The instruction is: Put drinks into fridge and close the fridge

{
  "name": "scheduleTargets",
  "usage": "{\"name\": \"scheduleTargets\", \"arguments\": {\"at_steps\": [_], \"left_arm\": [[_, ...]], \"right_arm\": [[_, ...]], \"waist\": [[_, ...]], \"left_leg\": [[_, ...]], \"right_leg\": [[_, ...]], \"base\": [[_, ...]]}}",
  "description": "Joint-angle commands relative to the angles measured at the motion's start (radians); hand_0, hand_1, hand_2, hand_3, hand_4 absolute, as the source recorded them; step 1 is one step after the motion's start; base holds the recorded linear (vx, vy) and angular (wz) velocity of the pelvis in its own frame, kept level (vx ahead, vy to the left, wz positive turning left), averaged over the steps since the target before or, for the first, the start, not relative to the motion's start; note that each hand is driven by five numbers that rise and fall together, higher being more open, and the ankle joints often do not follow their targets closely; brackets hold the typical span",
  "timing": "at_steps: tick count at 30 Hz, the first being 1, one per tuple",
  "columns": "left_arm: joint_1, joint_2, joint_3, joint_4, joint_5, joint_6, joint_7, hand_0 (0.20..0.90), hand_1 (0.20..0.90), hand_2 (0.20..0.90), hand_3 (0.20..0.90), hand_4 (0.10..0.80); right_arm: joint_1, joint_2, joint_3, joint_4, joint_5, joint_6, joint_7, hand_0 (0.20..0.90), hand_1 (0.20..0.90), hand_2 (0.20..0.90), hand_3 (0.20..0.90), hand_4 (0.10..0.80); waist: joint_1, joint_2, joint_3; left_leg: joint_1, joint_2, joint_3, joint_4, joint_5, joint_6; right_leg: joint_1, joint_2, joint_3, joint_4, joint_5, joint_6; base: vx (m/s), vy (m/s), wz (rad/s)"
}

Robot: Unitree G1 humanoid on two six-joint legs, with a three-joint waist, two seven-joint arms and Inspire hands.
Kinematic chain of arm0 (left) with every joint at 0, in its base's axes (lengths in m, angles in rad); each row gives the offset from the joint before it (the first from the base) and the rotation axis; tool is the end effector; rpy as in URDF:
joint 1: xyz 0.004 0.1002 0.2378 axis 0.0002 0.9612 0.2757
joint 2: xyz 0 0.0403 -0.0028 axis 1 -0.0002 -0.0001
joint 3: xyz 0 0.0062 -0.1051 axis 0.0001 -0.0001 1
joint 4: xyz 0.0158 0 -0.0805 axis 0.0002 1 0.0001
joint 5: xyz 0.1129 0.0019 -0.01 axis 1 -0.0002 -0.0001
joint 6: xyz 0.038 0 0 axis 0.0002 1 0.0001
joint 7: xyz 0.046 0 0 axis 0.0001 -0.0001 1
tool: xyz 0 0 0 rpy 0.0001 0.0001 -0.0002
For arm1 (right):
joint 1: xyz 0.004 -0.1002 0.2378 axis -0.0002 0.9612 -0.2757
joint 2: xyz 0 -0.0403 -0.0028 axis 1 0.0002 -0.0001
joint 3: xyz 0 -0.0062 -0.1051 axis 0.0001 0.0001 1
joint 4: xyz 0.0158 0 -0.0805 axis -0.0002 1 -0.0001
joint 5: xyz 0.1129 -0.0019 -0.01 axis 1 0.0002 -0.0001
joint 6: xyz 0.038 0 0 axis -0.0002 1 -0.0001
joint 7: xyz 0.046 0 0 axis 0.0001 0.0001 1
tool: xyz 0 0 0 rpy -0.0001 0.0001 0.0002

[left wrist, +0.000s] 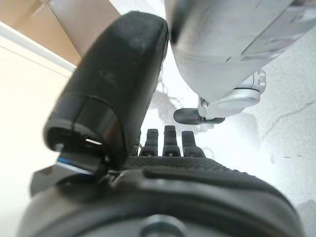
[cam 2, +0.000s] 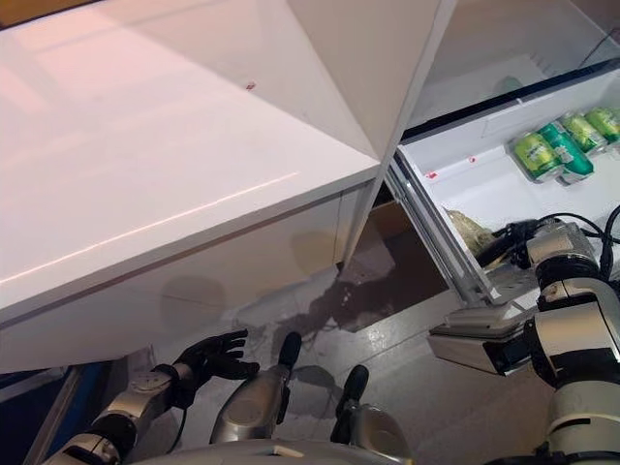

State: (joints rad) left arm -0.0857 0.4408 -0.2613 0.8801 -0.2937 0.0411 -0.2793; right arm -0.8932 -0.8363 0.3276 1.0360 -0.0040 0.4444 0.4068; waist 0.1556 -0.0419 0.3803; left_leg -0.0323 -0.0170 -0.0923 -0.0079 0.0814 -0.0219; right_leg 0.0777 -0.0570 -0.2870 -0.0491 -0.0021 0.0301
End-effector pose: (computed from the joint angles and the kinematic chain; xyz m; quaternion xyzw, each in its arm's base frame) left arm 0.1622 0.2602 -0.0764 0.0647 0.4298 -0.0871 0.8964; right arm 0.3182 -0.3461 0.1578 -0.3053 0.3566 -0.0584 0.8810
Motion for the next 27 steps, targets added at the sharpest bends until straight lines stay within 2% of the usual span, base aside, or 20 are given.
{"name": "scheduleTargets", "arguments": {"at_steps": [1, 3, 8, 11, 14, 16, 20, 25, 27], "left_arm": [[0.061, 0.014, 0.011, 0.022, 0.02, -0.008, 0.011, 0.9, 0.9, 0.9, 0.9, 0.8], [0.073, 0.008, 0.024, 0.041, 0.02, -0.008, 0.021, 0.9, 0.9, 0.9, 0.9, 0.8], [0.079, -0.008, 0.031, 0.079, 0.023, -0.021, 0.024, 0.9, 0.9, 0.9, 0.9, 0.8], [0.081, -0.033, 0.027, 0.113, 0.038, -0.042, 0.019, 0.9, 0.9, 0.9, 0.9, 0.8], [0.077, -0.046, 0.013, 0.121, 0.051, -0.046, 0.019, 0.9, 0.9, 0.9, 0.9, 0.8], [0.072, -0.061, -0.009, 0.13, 0.048, -0.052, 0.026, 0.9, 0.9, 0.9, 0.9, 0.8], [0.061, -0.073, -0.032, 0.135, 0.05, -0.045, 0.03, 0.9, 0.9, 0.9, 0.9, 0.8], [0.057, -0.074, -0.055, 0.142, 0.068, -0.033, 0.029, 0.9, 0.9, 0.9, 0.9, 0.8], [0.061, -0.074, -0.054, 0.151, 0.08, -0.03, 0.024, 0.9, 0.9, 0.9, 0.9, 0.8]], "right_arm": [[-0.138, -0.175, 0.075, -0.159, 0.133, -0.096, -0.065, 0.9, 0.9, 0.9, 0.9, 0.8], [-0.155, -0.23, 0.05, -0.261, 0.291, -0.134, -0.142, 0.9, 0.9, 0.9, 0.9, 0.8], [-0.123, -0.279, -0.041, -0.392, 0.507, -0.194, -0.291, 0.9, 0.9, 0.9, 0.9, 0.8], [-0.019, -0.286, -0.23, -0.485, 0.679, -0.325, -0.495, 0.9, 0.9, 0.9, 0.9, 0.8], [0.063, -0.274, -0.347, -0.496, 0.698, -0.384, -0.598, 0.9, 0.9, 0.9, 0.9, 0.8], [0.182, -0.222, -0.476, -0.509, 0.801, -0.466, -0.717, 0.9, 0.9, 0.9, 0.9, 0.8], [0.3, -0.133, -0.603, -0.459, 0.935, -0.539, -0.813, 0.9, 0.9, 0.9, 0.9, 0.8], [0.363, -0.068, -0.635, -0.415, 0.992, -0.546, -0.856, 0.9, 0.9, 0.9, 0.9, 0.8], [0.392, -0.043, -0.634, -0.405, 1.006, -0.534, -0.836, 0.9, 0.9, 0.9, 0.9, 0.8]], "waist": [[-0.015, -0.029, -0.122], [-0.044, -0.036, -0.152], [-0.084, -0.039, -0.196], [-0.125, -0.031, -0.241], [-0.143, -0.022, -0.261], [-0.164, -0.009, -0.274], [-0.177, 0.003, -0.281], [-0.176, 0.012, -0.277], [-0.175, 0.016, -0.269]], "left_leg": [[0.011, -0.029, 0.096, 0.079, -0.15, 0.038], [0.03, -0.028, 0.115, 0.072, -0.158, 0.037], [0.054, -0.028, 0.14, 0.065, -0.171, 0.036], [0.082, -0.027, 0.168, 0.058, -0.188, 0.037], [0.095, -0.027, 0.178, 0.051, -0.196, 0.039], [0.115, -0.028, 0.188, 0.046, -0.208, 0.044], [0.131, -0.033, 0.195, 0.058, -0.227, 0.054], [0.133, -0.032, 0.197, 0.079, -0.24, 0.065], [0.127, -0.03, 0.196, 0.099, -0.247, 0.073]], "right_leg": [[-0.082, 0.019, 0.061, 0.141, -0.07, 0.01], [-0.076, 0.021, 0.077, 0.139, -0.072, 0.015], [-0.068, 0.022, 0.099, 0.14, -0.077, 0.021], [-0.054, 0.025, 0.126, 0.137, -0.083, 0.029], [-0.047, 0.028, 0.141, 0.133, -0.086, 0.034], [-0.038, 0.027, 0.16, 0.13, -0.089, 0.039], [-0.026, 0.023, 0.177, 0.133, -0.093, 0.042], [-0.026, 0.014, 0.181, 0.159, -0.106, 0.04], [-0.036, 0.009, 0.177, 0.205, -0.127, 0.034]], "base": [[-0.038, 0.042, -0.24], [-0.054, 0.054, -0.21], [-0.017, 0.04, -0.22], [0.042, 0.047, -0.22], [0.037, 0.035, -0.18], [0.081, 0.04, -0.28], [0.072, 0.001, -0.24], [0.06, -0.024, -0.2], [0.088, -0.048, -0.14]]}}
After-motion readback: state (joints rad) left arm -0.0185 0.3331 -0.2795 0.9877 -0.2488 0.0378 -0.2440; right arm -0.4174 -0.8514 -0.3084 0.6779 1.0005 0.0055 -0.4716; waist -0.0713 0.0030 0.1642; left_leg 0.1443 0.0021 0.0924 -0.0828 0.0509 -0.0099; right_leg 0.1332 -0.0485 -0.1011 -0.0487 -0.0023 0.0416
